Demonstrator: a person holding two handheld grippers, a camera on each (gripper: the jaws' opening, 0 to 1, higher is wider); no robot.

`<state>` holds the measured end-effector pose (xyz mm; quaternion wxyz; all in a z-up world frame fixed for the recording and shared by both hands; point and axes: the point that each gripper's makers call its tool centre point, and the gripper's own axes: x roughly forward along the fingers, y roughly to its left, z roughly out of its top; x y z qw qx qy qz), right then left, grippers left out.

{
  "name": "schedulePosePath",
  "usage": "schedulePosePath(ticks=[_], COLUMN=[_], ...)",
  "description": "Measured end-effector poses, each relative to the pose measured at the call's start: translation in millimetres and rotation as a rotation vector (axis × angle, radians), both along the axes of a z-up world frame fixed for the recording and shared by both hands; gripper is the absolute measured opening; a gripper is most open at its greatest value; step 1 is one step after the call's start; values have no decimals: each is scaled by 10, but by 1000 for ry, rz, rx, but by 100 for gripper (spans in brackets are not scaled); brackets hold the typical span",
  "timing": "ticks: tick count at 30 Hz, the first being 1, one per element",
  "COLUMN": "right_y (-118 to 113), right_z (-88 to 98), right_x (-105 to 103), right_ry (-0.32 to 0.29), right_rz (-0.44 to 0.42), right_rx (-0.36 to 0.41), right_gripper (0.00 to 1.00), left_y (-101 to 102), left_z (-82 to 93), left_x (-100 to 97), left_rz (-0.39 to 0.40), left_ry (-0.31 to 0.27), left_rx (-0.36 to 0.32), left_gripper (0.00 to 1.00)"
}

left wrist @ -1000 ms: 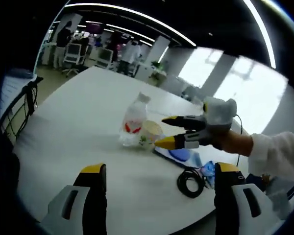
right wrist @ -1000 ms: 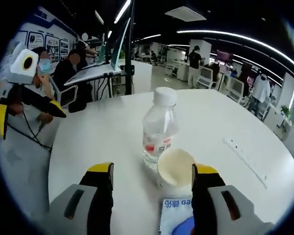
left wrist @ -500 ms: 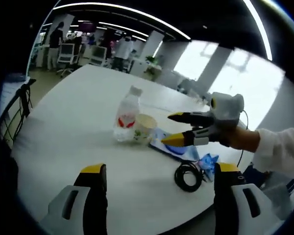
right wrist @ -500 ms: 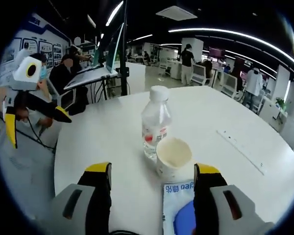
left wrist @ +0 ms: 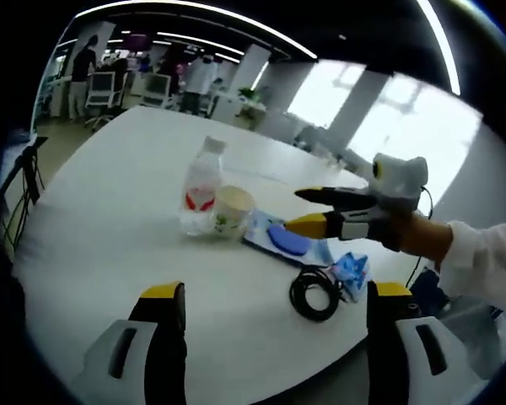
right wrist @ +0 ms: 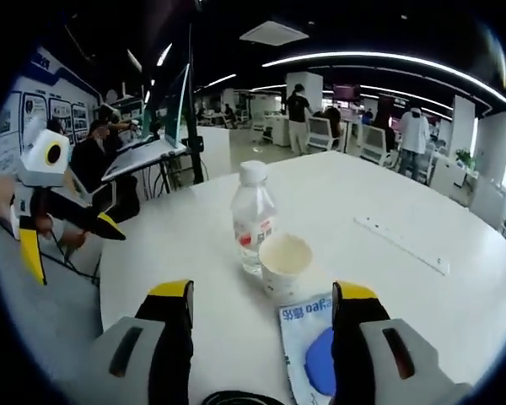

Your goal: Arrange the tabletop items into an orderly group along one side of the table until the central work area is clear of visible clutter.

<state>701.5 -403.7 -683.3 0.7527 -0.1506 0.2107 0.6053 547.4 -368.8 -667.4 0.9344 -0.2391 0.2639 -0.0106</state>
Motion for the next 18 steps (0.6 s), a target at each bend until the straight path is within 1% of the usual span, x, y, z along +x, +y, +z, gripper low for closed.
schedulePosePath(ticks=[3,5,8,10,12,14,18], right_y=[-112,-203,-260,-333,-417,-513,-704], right_z=[17,51,102,119,143,150,184], right_x=[-13,9,-1,8,-28,-39,-51], right_ry=[-4,-1,-3,1,3,6,7], right_rz=[-15,-38,-61,-81,-101,-121,-170], right_rx=[-2,10,27,36,42,44,55], right_gripper=[64,64,64,64,63,63,63], left_y=[-68,-64,-137,-172,-222,-267,-418], left_z=[-11,-31,-53,-66,-67,-69,-84], left_x=[-7,12,0,-1,1,7,-8], left_rz=[-25,-39,-56,-72,-97,-113,-162], left_ry=[4,7,13,17,20,21,31], left_rx=[3,-2,-42,-34,-11,-11,-15], left_gripper=[85,84,84,84,84,83,83])
